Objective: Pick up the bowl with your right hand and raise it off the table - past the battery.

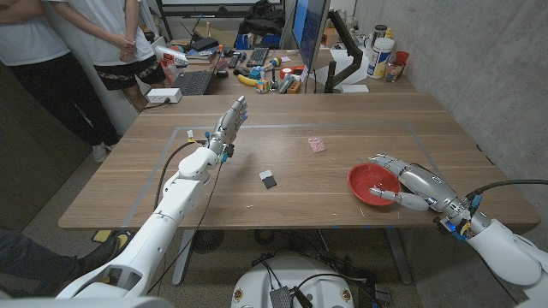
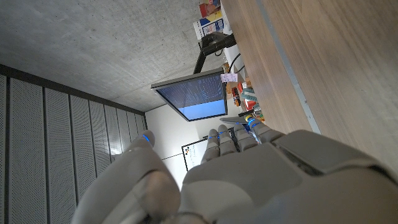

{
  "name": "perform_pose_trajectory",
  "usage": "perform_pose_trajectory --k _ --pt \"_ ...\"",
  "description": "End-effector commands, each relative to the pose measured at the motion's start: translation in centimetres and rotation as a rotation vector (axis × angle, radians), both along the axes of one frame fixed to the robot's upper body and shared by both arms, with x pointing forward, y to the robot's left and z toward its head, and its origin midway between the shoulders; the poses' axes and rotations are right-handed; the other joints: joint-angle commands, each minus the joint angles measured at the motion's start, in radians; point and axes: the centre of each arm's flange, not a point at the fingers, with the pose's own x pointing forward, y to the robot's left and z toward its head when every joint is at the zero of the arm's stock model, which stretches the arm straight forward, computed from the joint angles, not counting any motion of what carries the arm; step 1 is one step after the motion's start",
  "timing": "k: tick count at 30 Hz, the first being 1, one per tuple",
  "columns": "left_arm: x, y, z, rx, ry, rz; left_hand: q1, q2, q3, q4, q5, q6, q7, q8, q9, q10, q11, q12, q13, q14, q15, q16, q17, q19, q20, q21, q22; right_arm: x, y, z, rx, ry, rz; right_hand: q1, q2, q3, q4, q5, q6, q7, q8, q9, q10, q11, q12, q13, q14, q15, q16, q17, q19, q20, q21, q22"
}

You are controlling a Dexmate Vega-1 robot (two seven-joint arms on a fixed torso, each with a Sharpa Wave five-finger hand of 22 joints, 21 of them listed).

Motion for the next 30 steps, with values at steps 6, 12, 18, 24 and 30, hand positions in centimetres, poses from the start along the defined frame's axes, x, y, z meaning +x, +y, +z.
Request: perform_pose_trajectory --k 6,12,18,24,30 --pt "0.15 -0.36 0.34 0.002 -0.003 -0.007 0.006 0.006 -0.006 -0.002 0.002 0.010 -0.001 -0.002 0.003 0.001 -0.003 -0.001 0.005 0.000 -0.003 -0.001 0.005 -0.003 -0.048 0.001 0.005 -0.27 -0.06 -0.77 -0.039 -0.025 -0.038 0.029 -0.004 0.004 -0.011 0.011 -0.004 -0.009 0.006 0.006 0.004 -0.012 0.004 0.004 0.010 -0.003 0.004 0.002 0.004 -0.001 -0.004 0.004" --pt "0.18 -0.41 0.22 -0.002 0.002 -0.009 0.007 0.007 -0.007 -0.002 0.002 0.011 -0.001 -0.002 0.003 0.000 -0.003 -0.001 0.005 0.000 -0.003 -0.001 0.005 -0.003 -0.048 0.001 0.005 -0.54 -0.52 -0.83 -0.050 -0.028 -0.050 0.038 -0.009 0.004 -0.014 0.016 -0.005 -0.013 0.007 0.006 0.004 -0.014 0.004 0.004 0.011 -0.003 0.004 0.002 0.004 -0.001 -0.005 0.004" --pt "0.13 -0.43 0.28 0.001 -0.001 -0.006 0.007 0.007 -0.008 -0.002 0.001 0.011 -0.001 -0.002 0.003 0.001 -0.002 -0.001 0.005 0.000 -0.003 -0.001 0.005 -0.004 -0.046 0.001 0.005 -0.68 -0.58 -0.91 -0.085 -0.041 -0.072 0.046 -0.014 0.004 -0.016 0.021 -0.007 -0.013 0.007 0.006 0.004 -0.012 0.004 0.004 0.011 -0.005 0.004 0.002 0.004 -0.001 -0.005 0.004" --pt "0.16 -0.32 0.31 -0.002 -0.002 -0.008 0.007 0.008 -0.009 -0.002 0.001 0.011 -0.001 -0.002 0.003 0.000 -0.004 -0.002 0.005 -0.001 -0.003 -0.001 0.005 -0.004 -0.047 0.001 0.005 -0.79 -0.48 -1.00 -0.108 -0.051 -0.087 0.068 -0.027 0.004 -0.018 0.035 0.000 -0.026 0.012 0.006 0.016 -0.035 0.009 0.004 0.022 -0.025 0.007 0.002 0.008 -0.009 -0.005 0.004" --pt "0.20 -0.26 0.28 -0.004 -0.005 -0.011 0.008 0.008 -0.011 -0.002 0.001 0.011 -0.001 -0.002 0.003 0.001 -0.004 -0.001 0.005 0.000 -0.004 -0.001 0.005 -0.004 -0.047 0.001 0.005 -0.85 -0.23 -1.20 -0.138 -0.061 -0.103 0.074 -0.030 0.004 -0.018 0.039 0.001 -0.026 0.013 0.006 0.017 -0.033 0.009 0.004 0.023 -0.026 0.007 0.002 0.008 -0.010 -0.005 0.004"
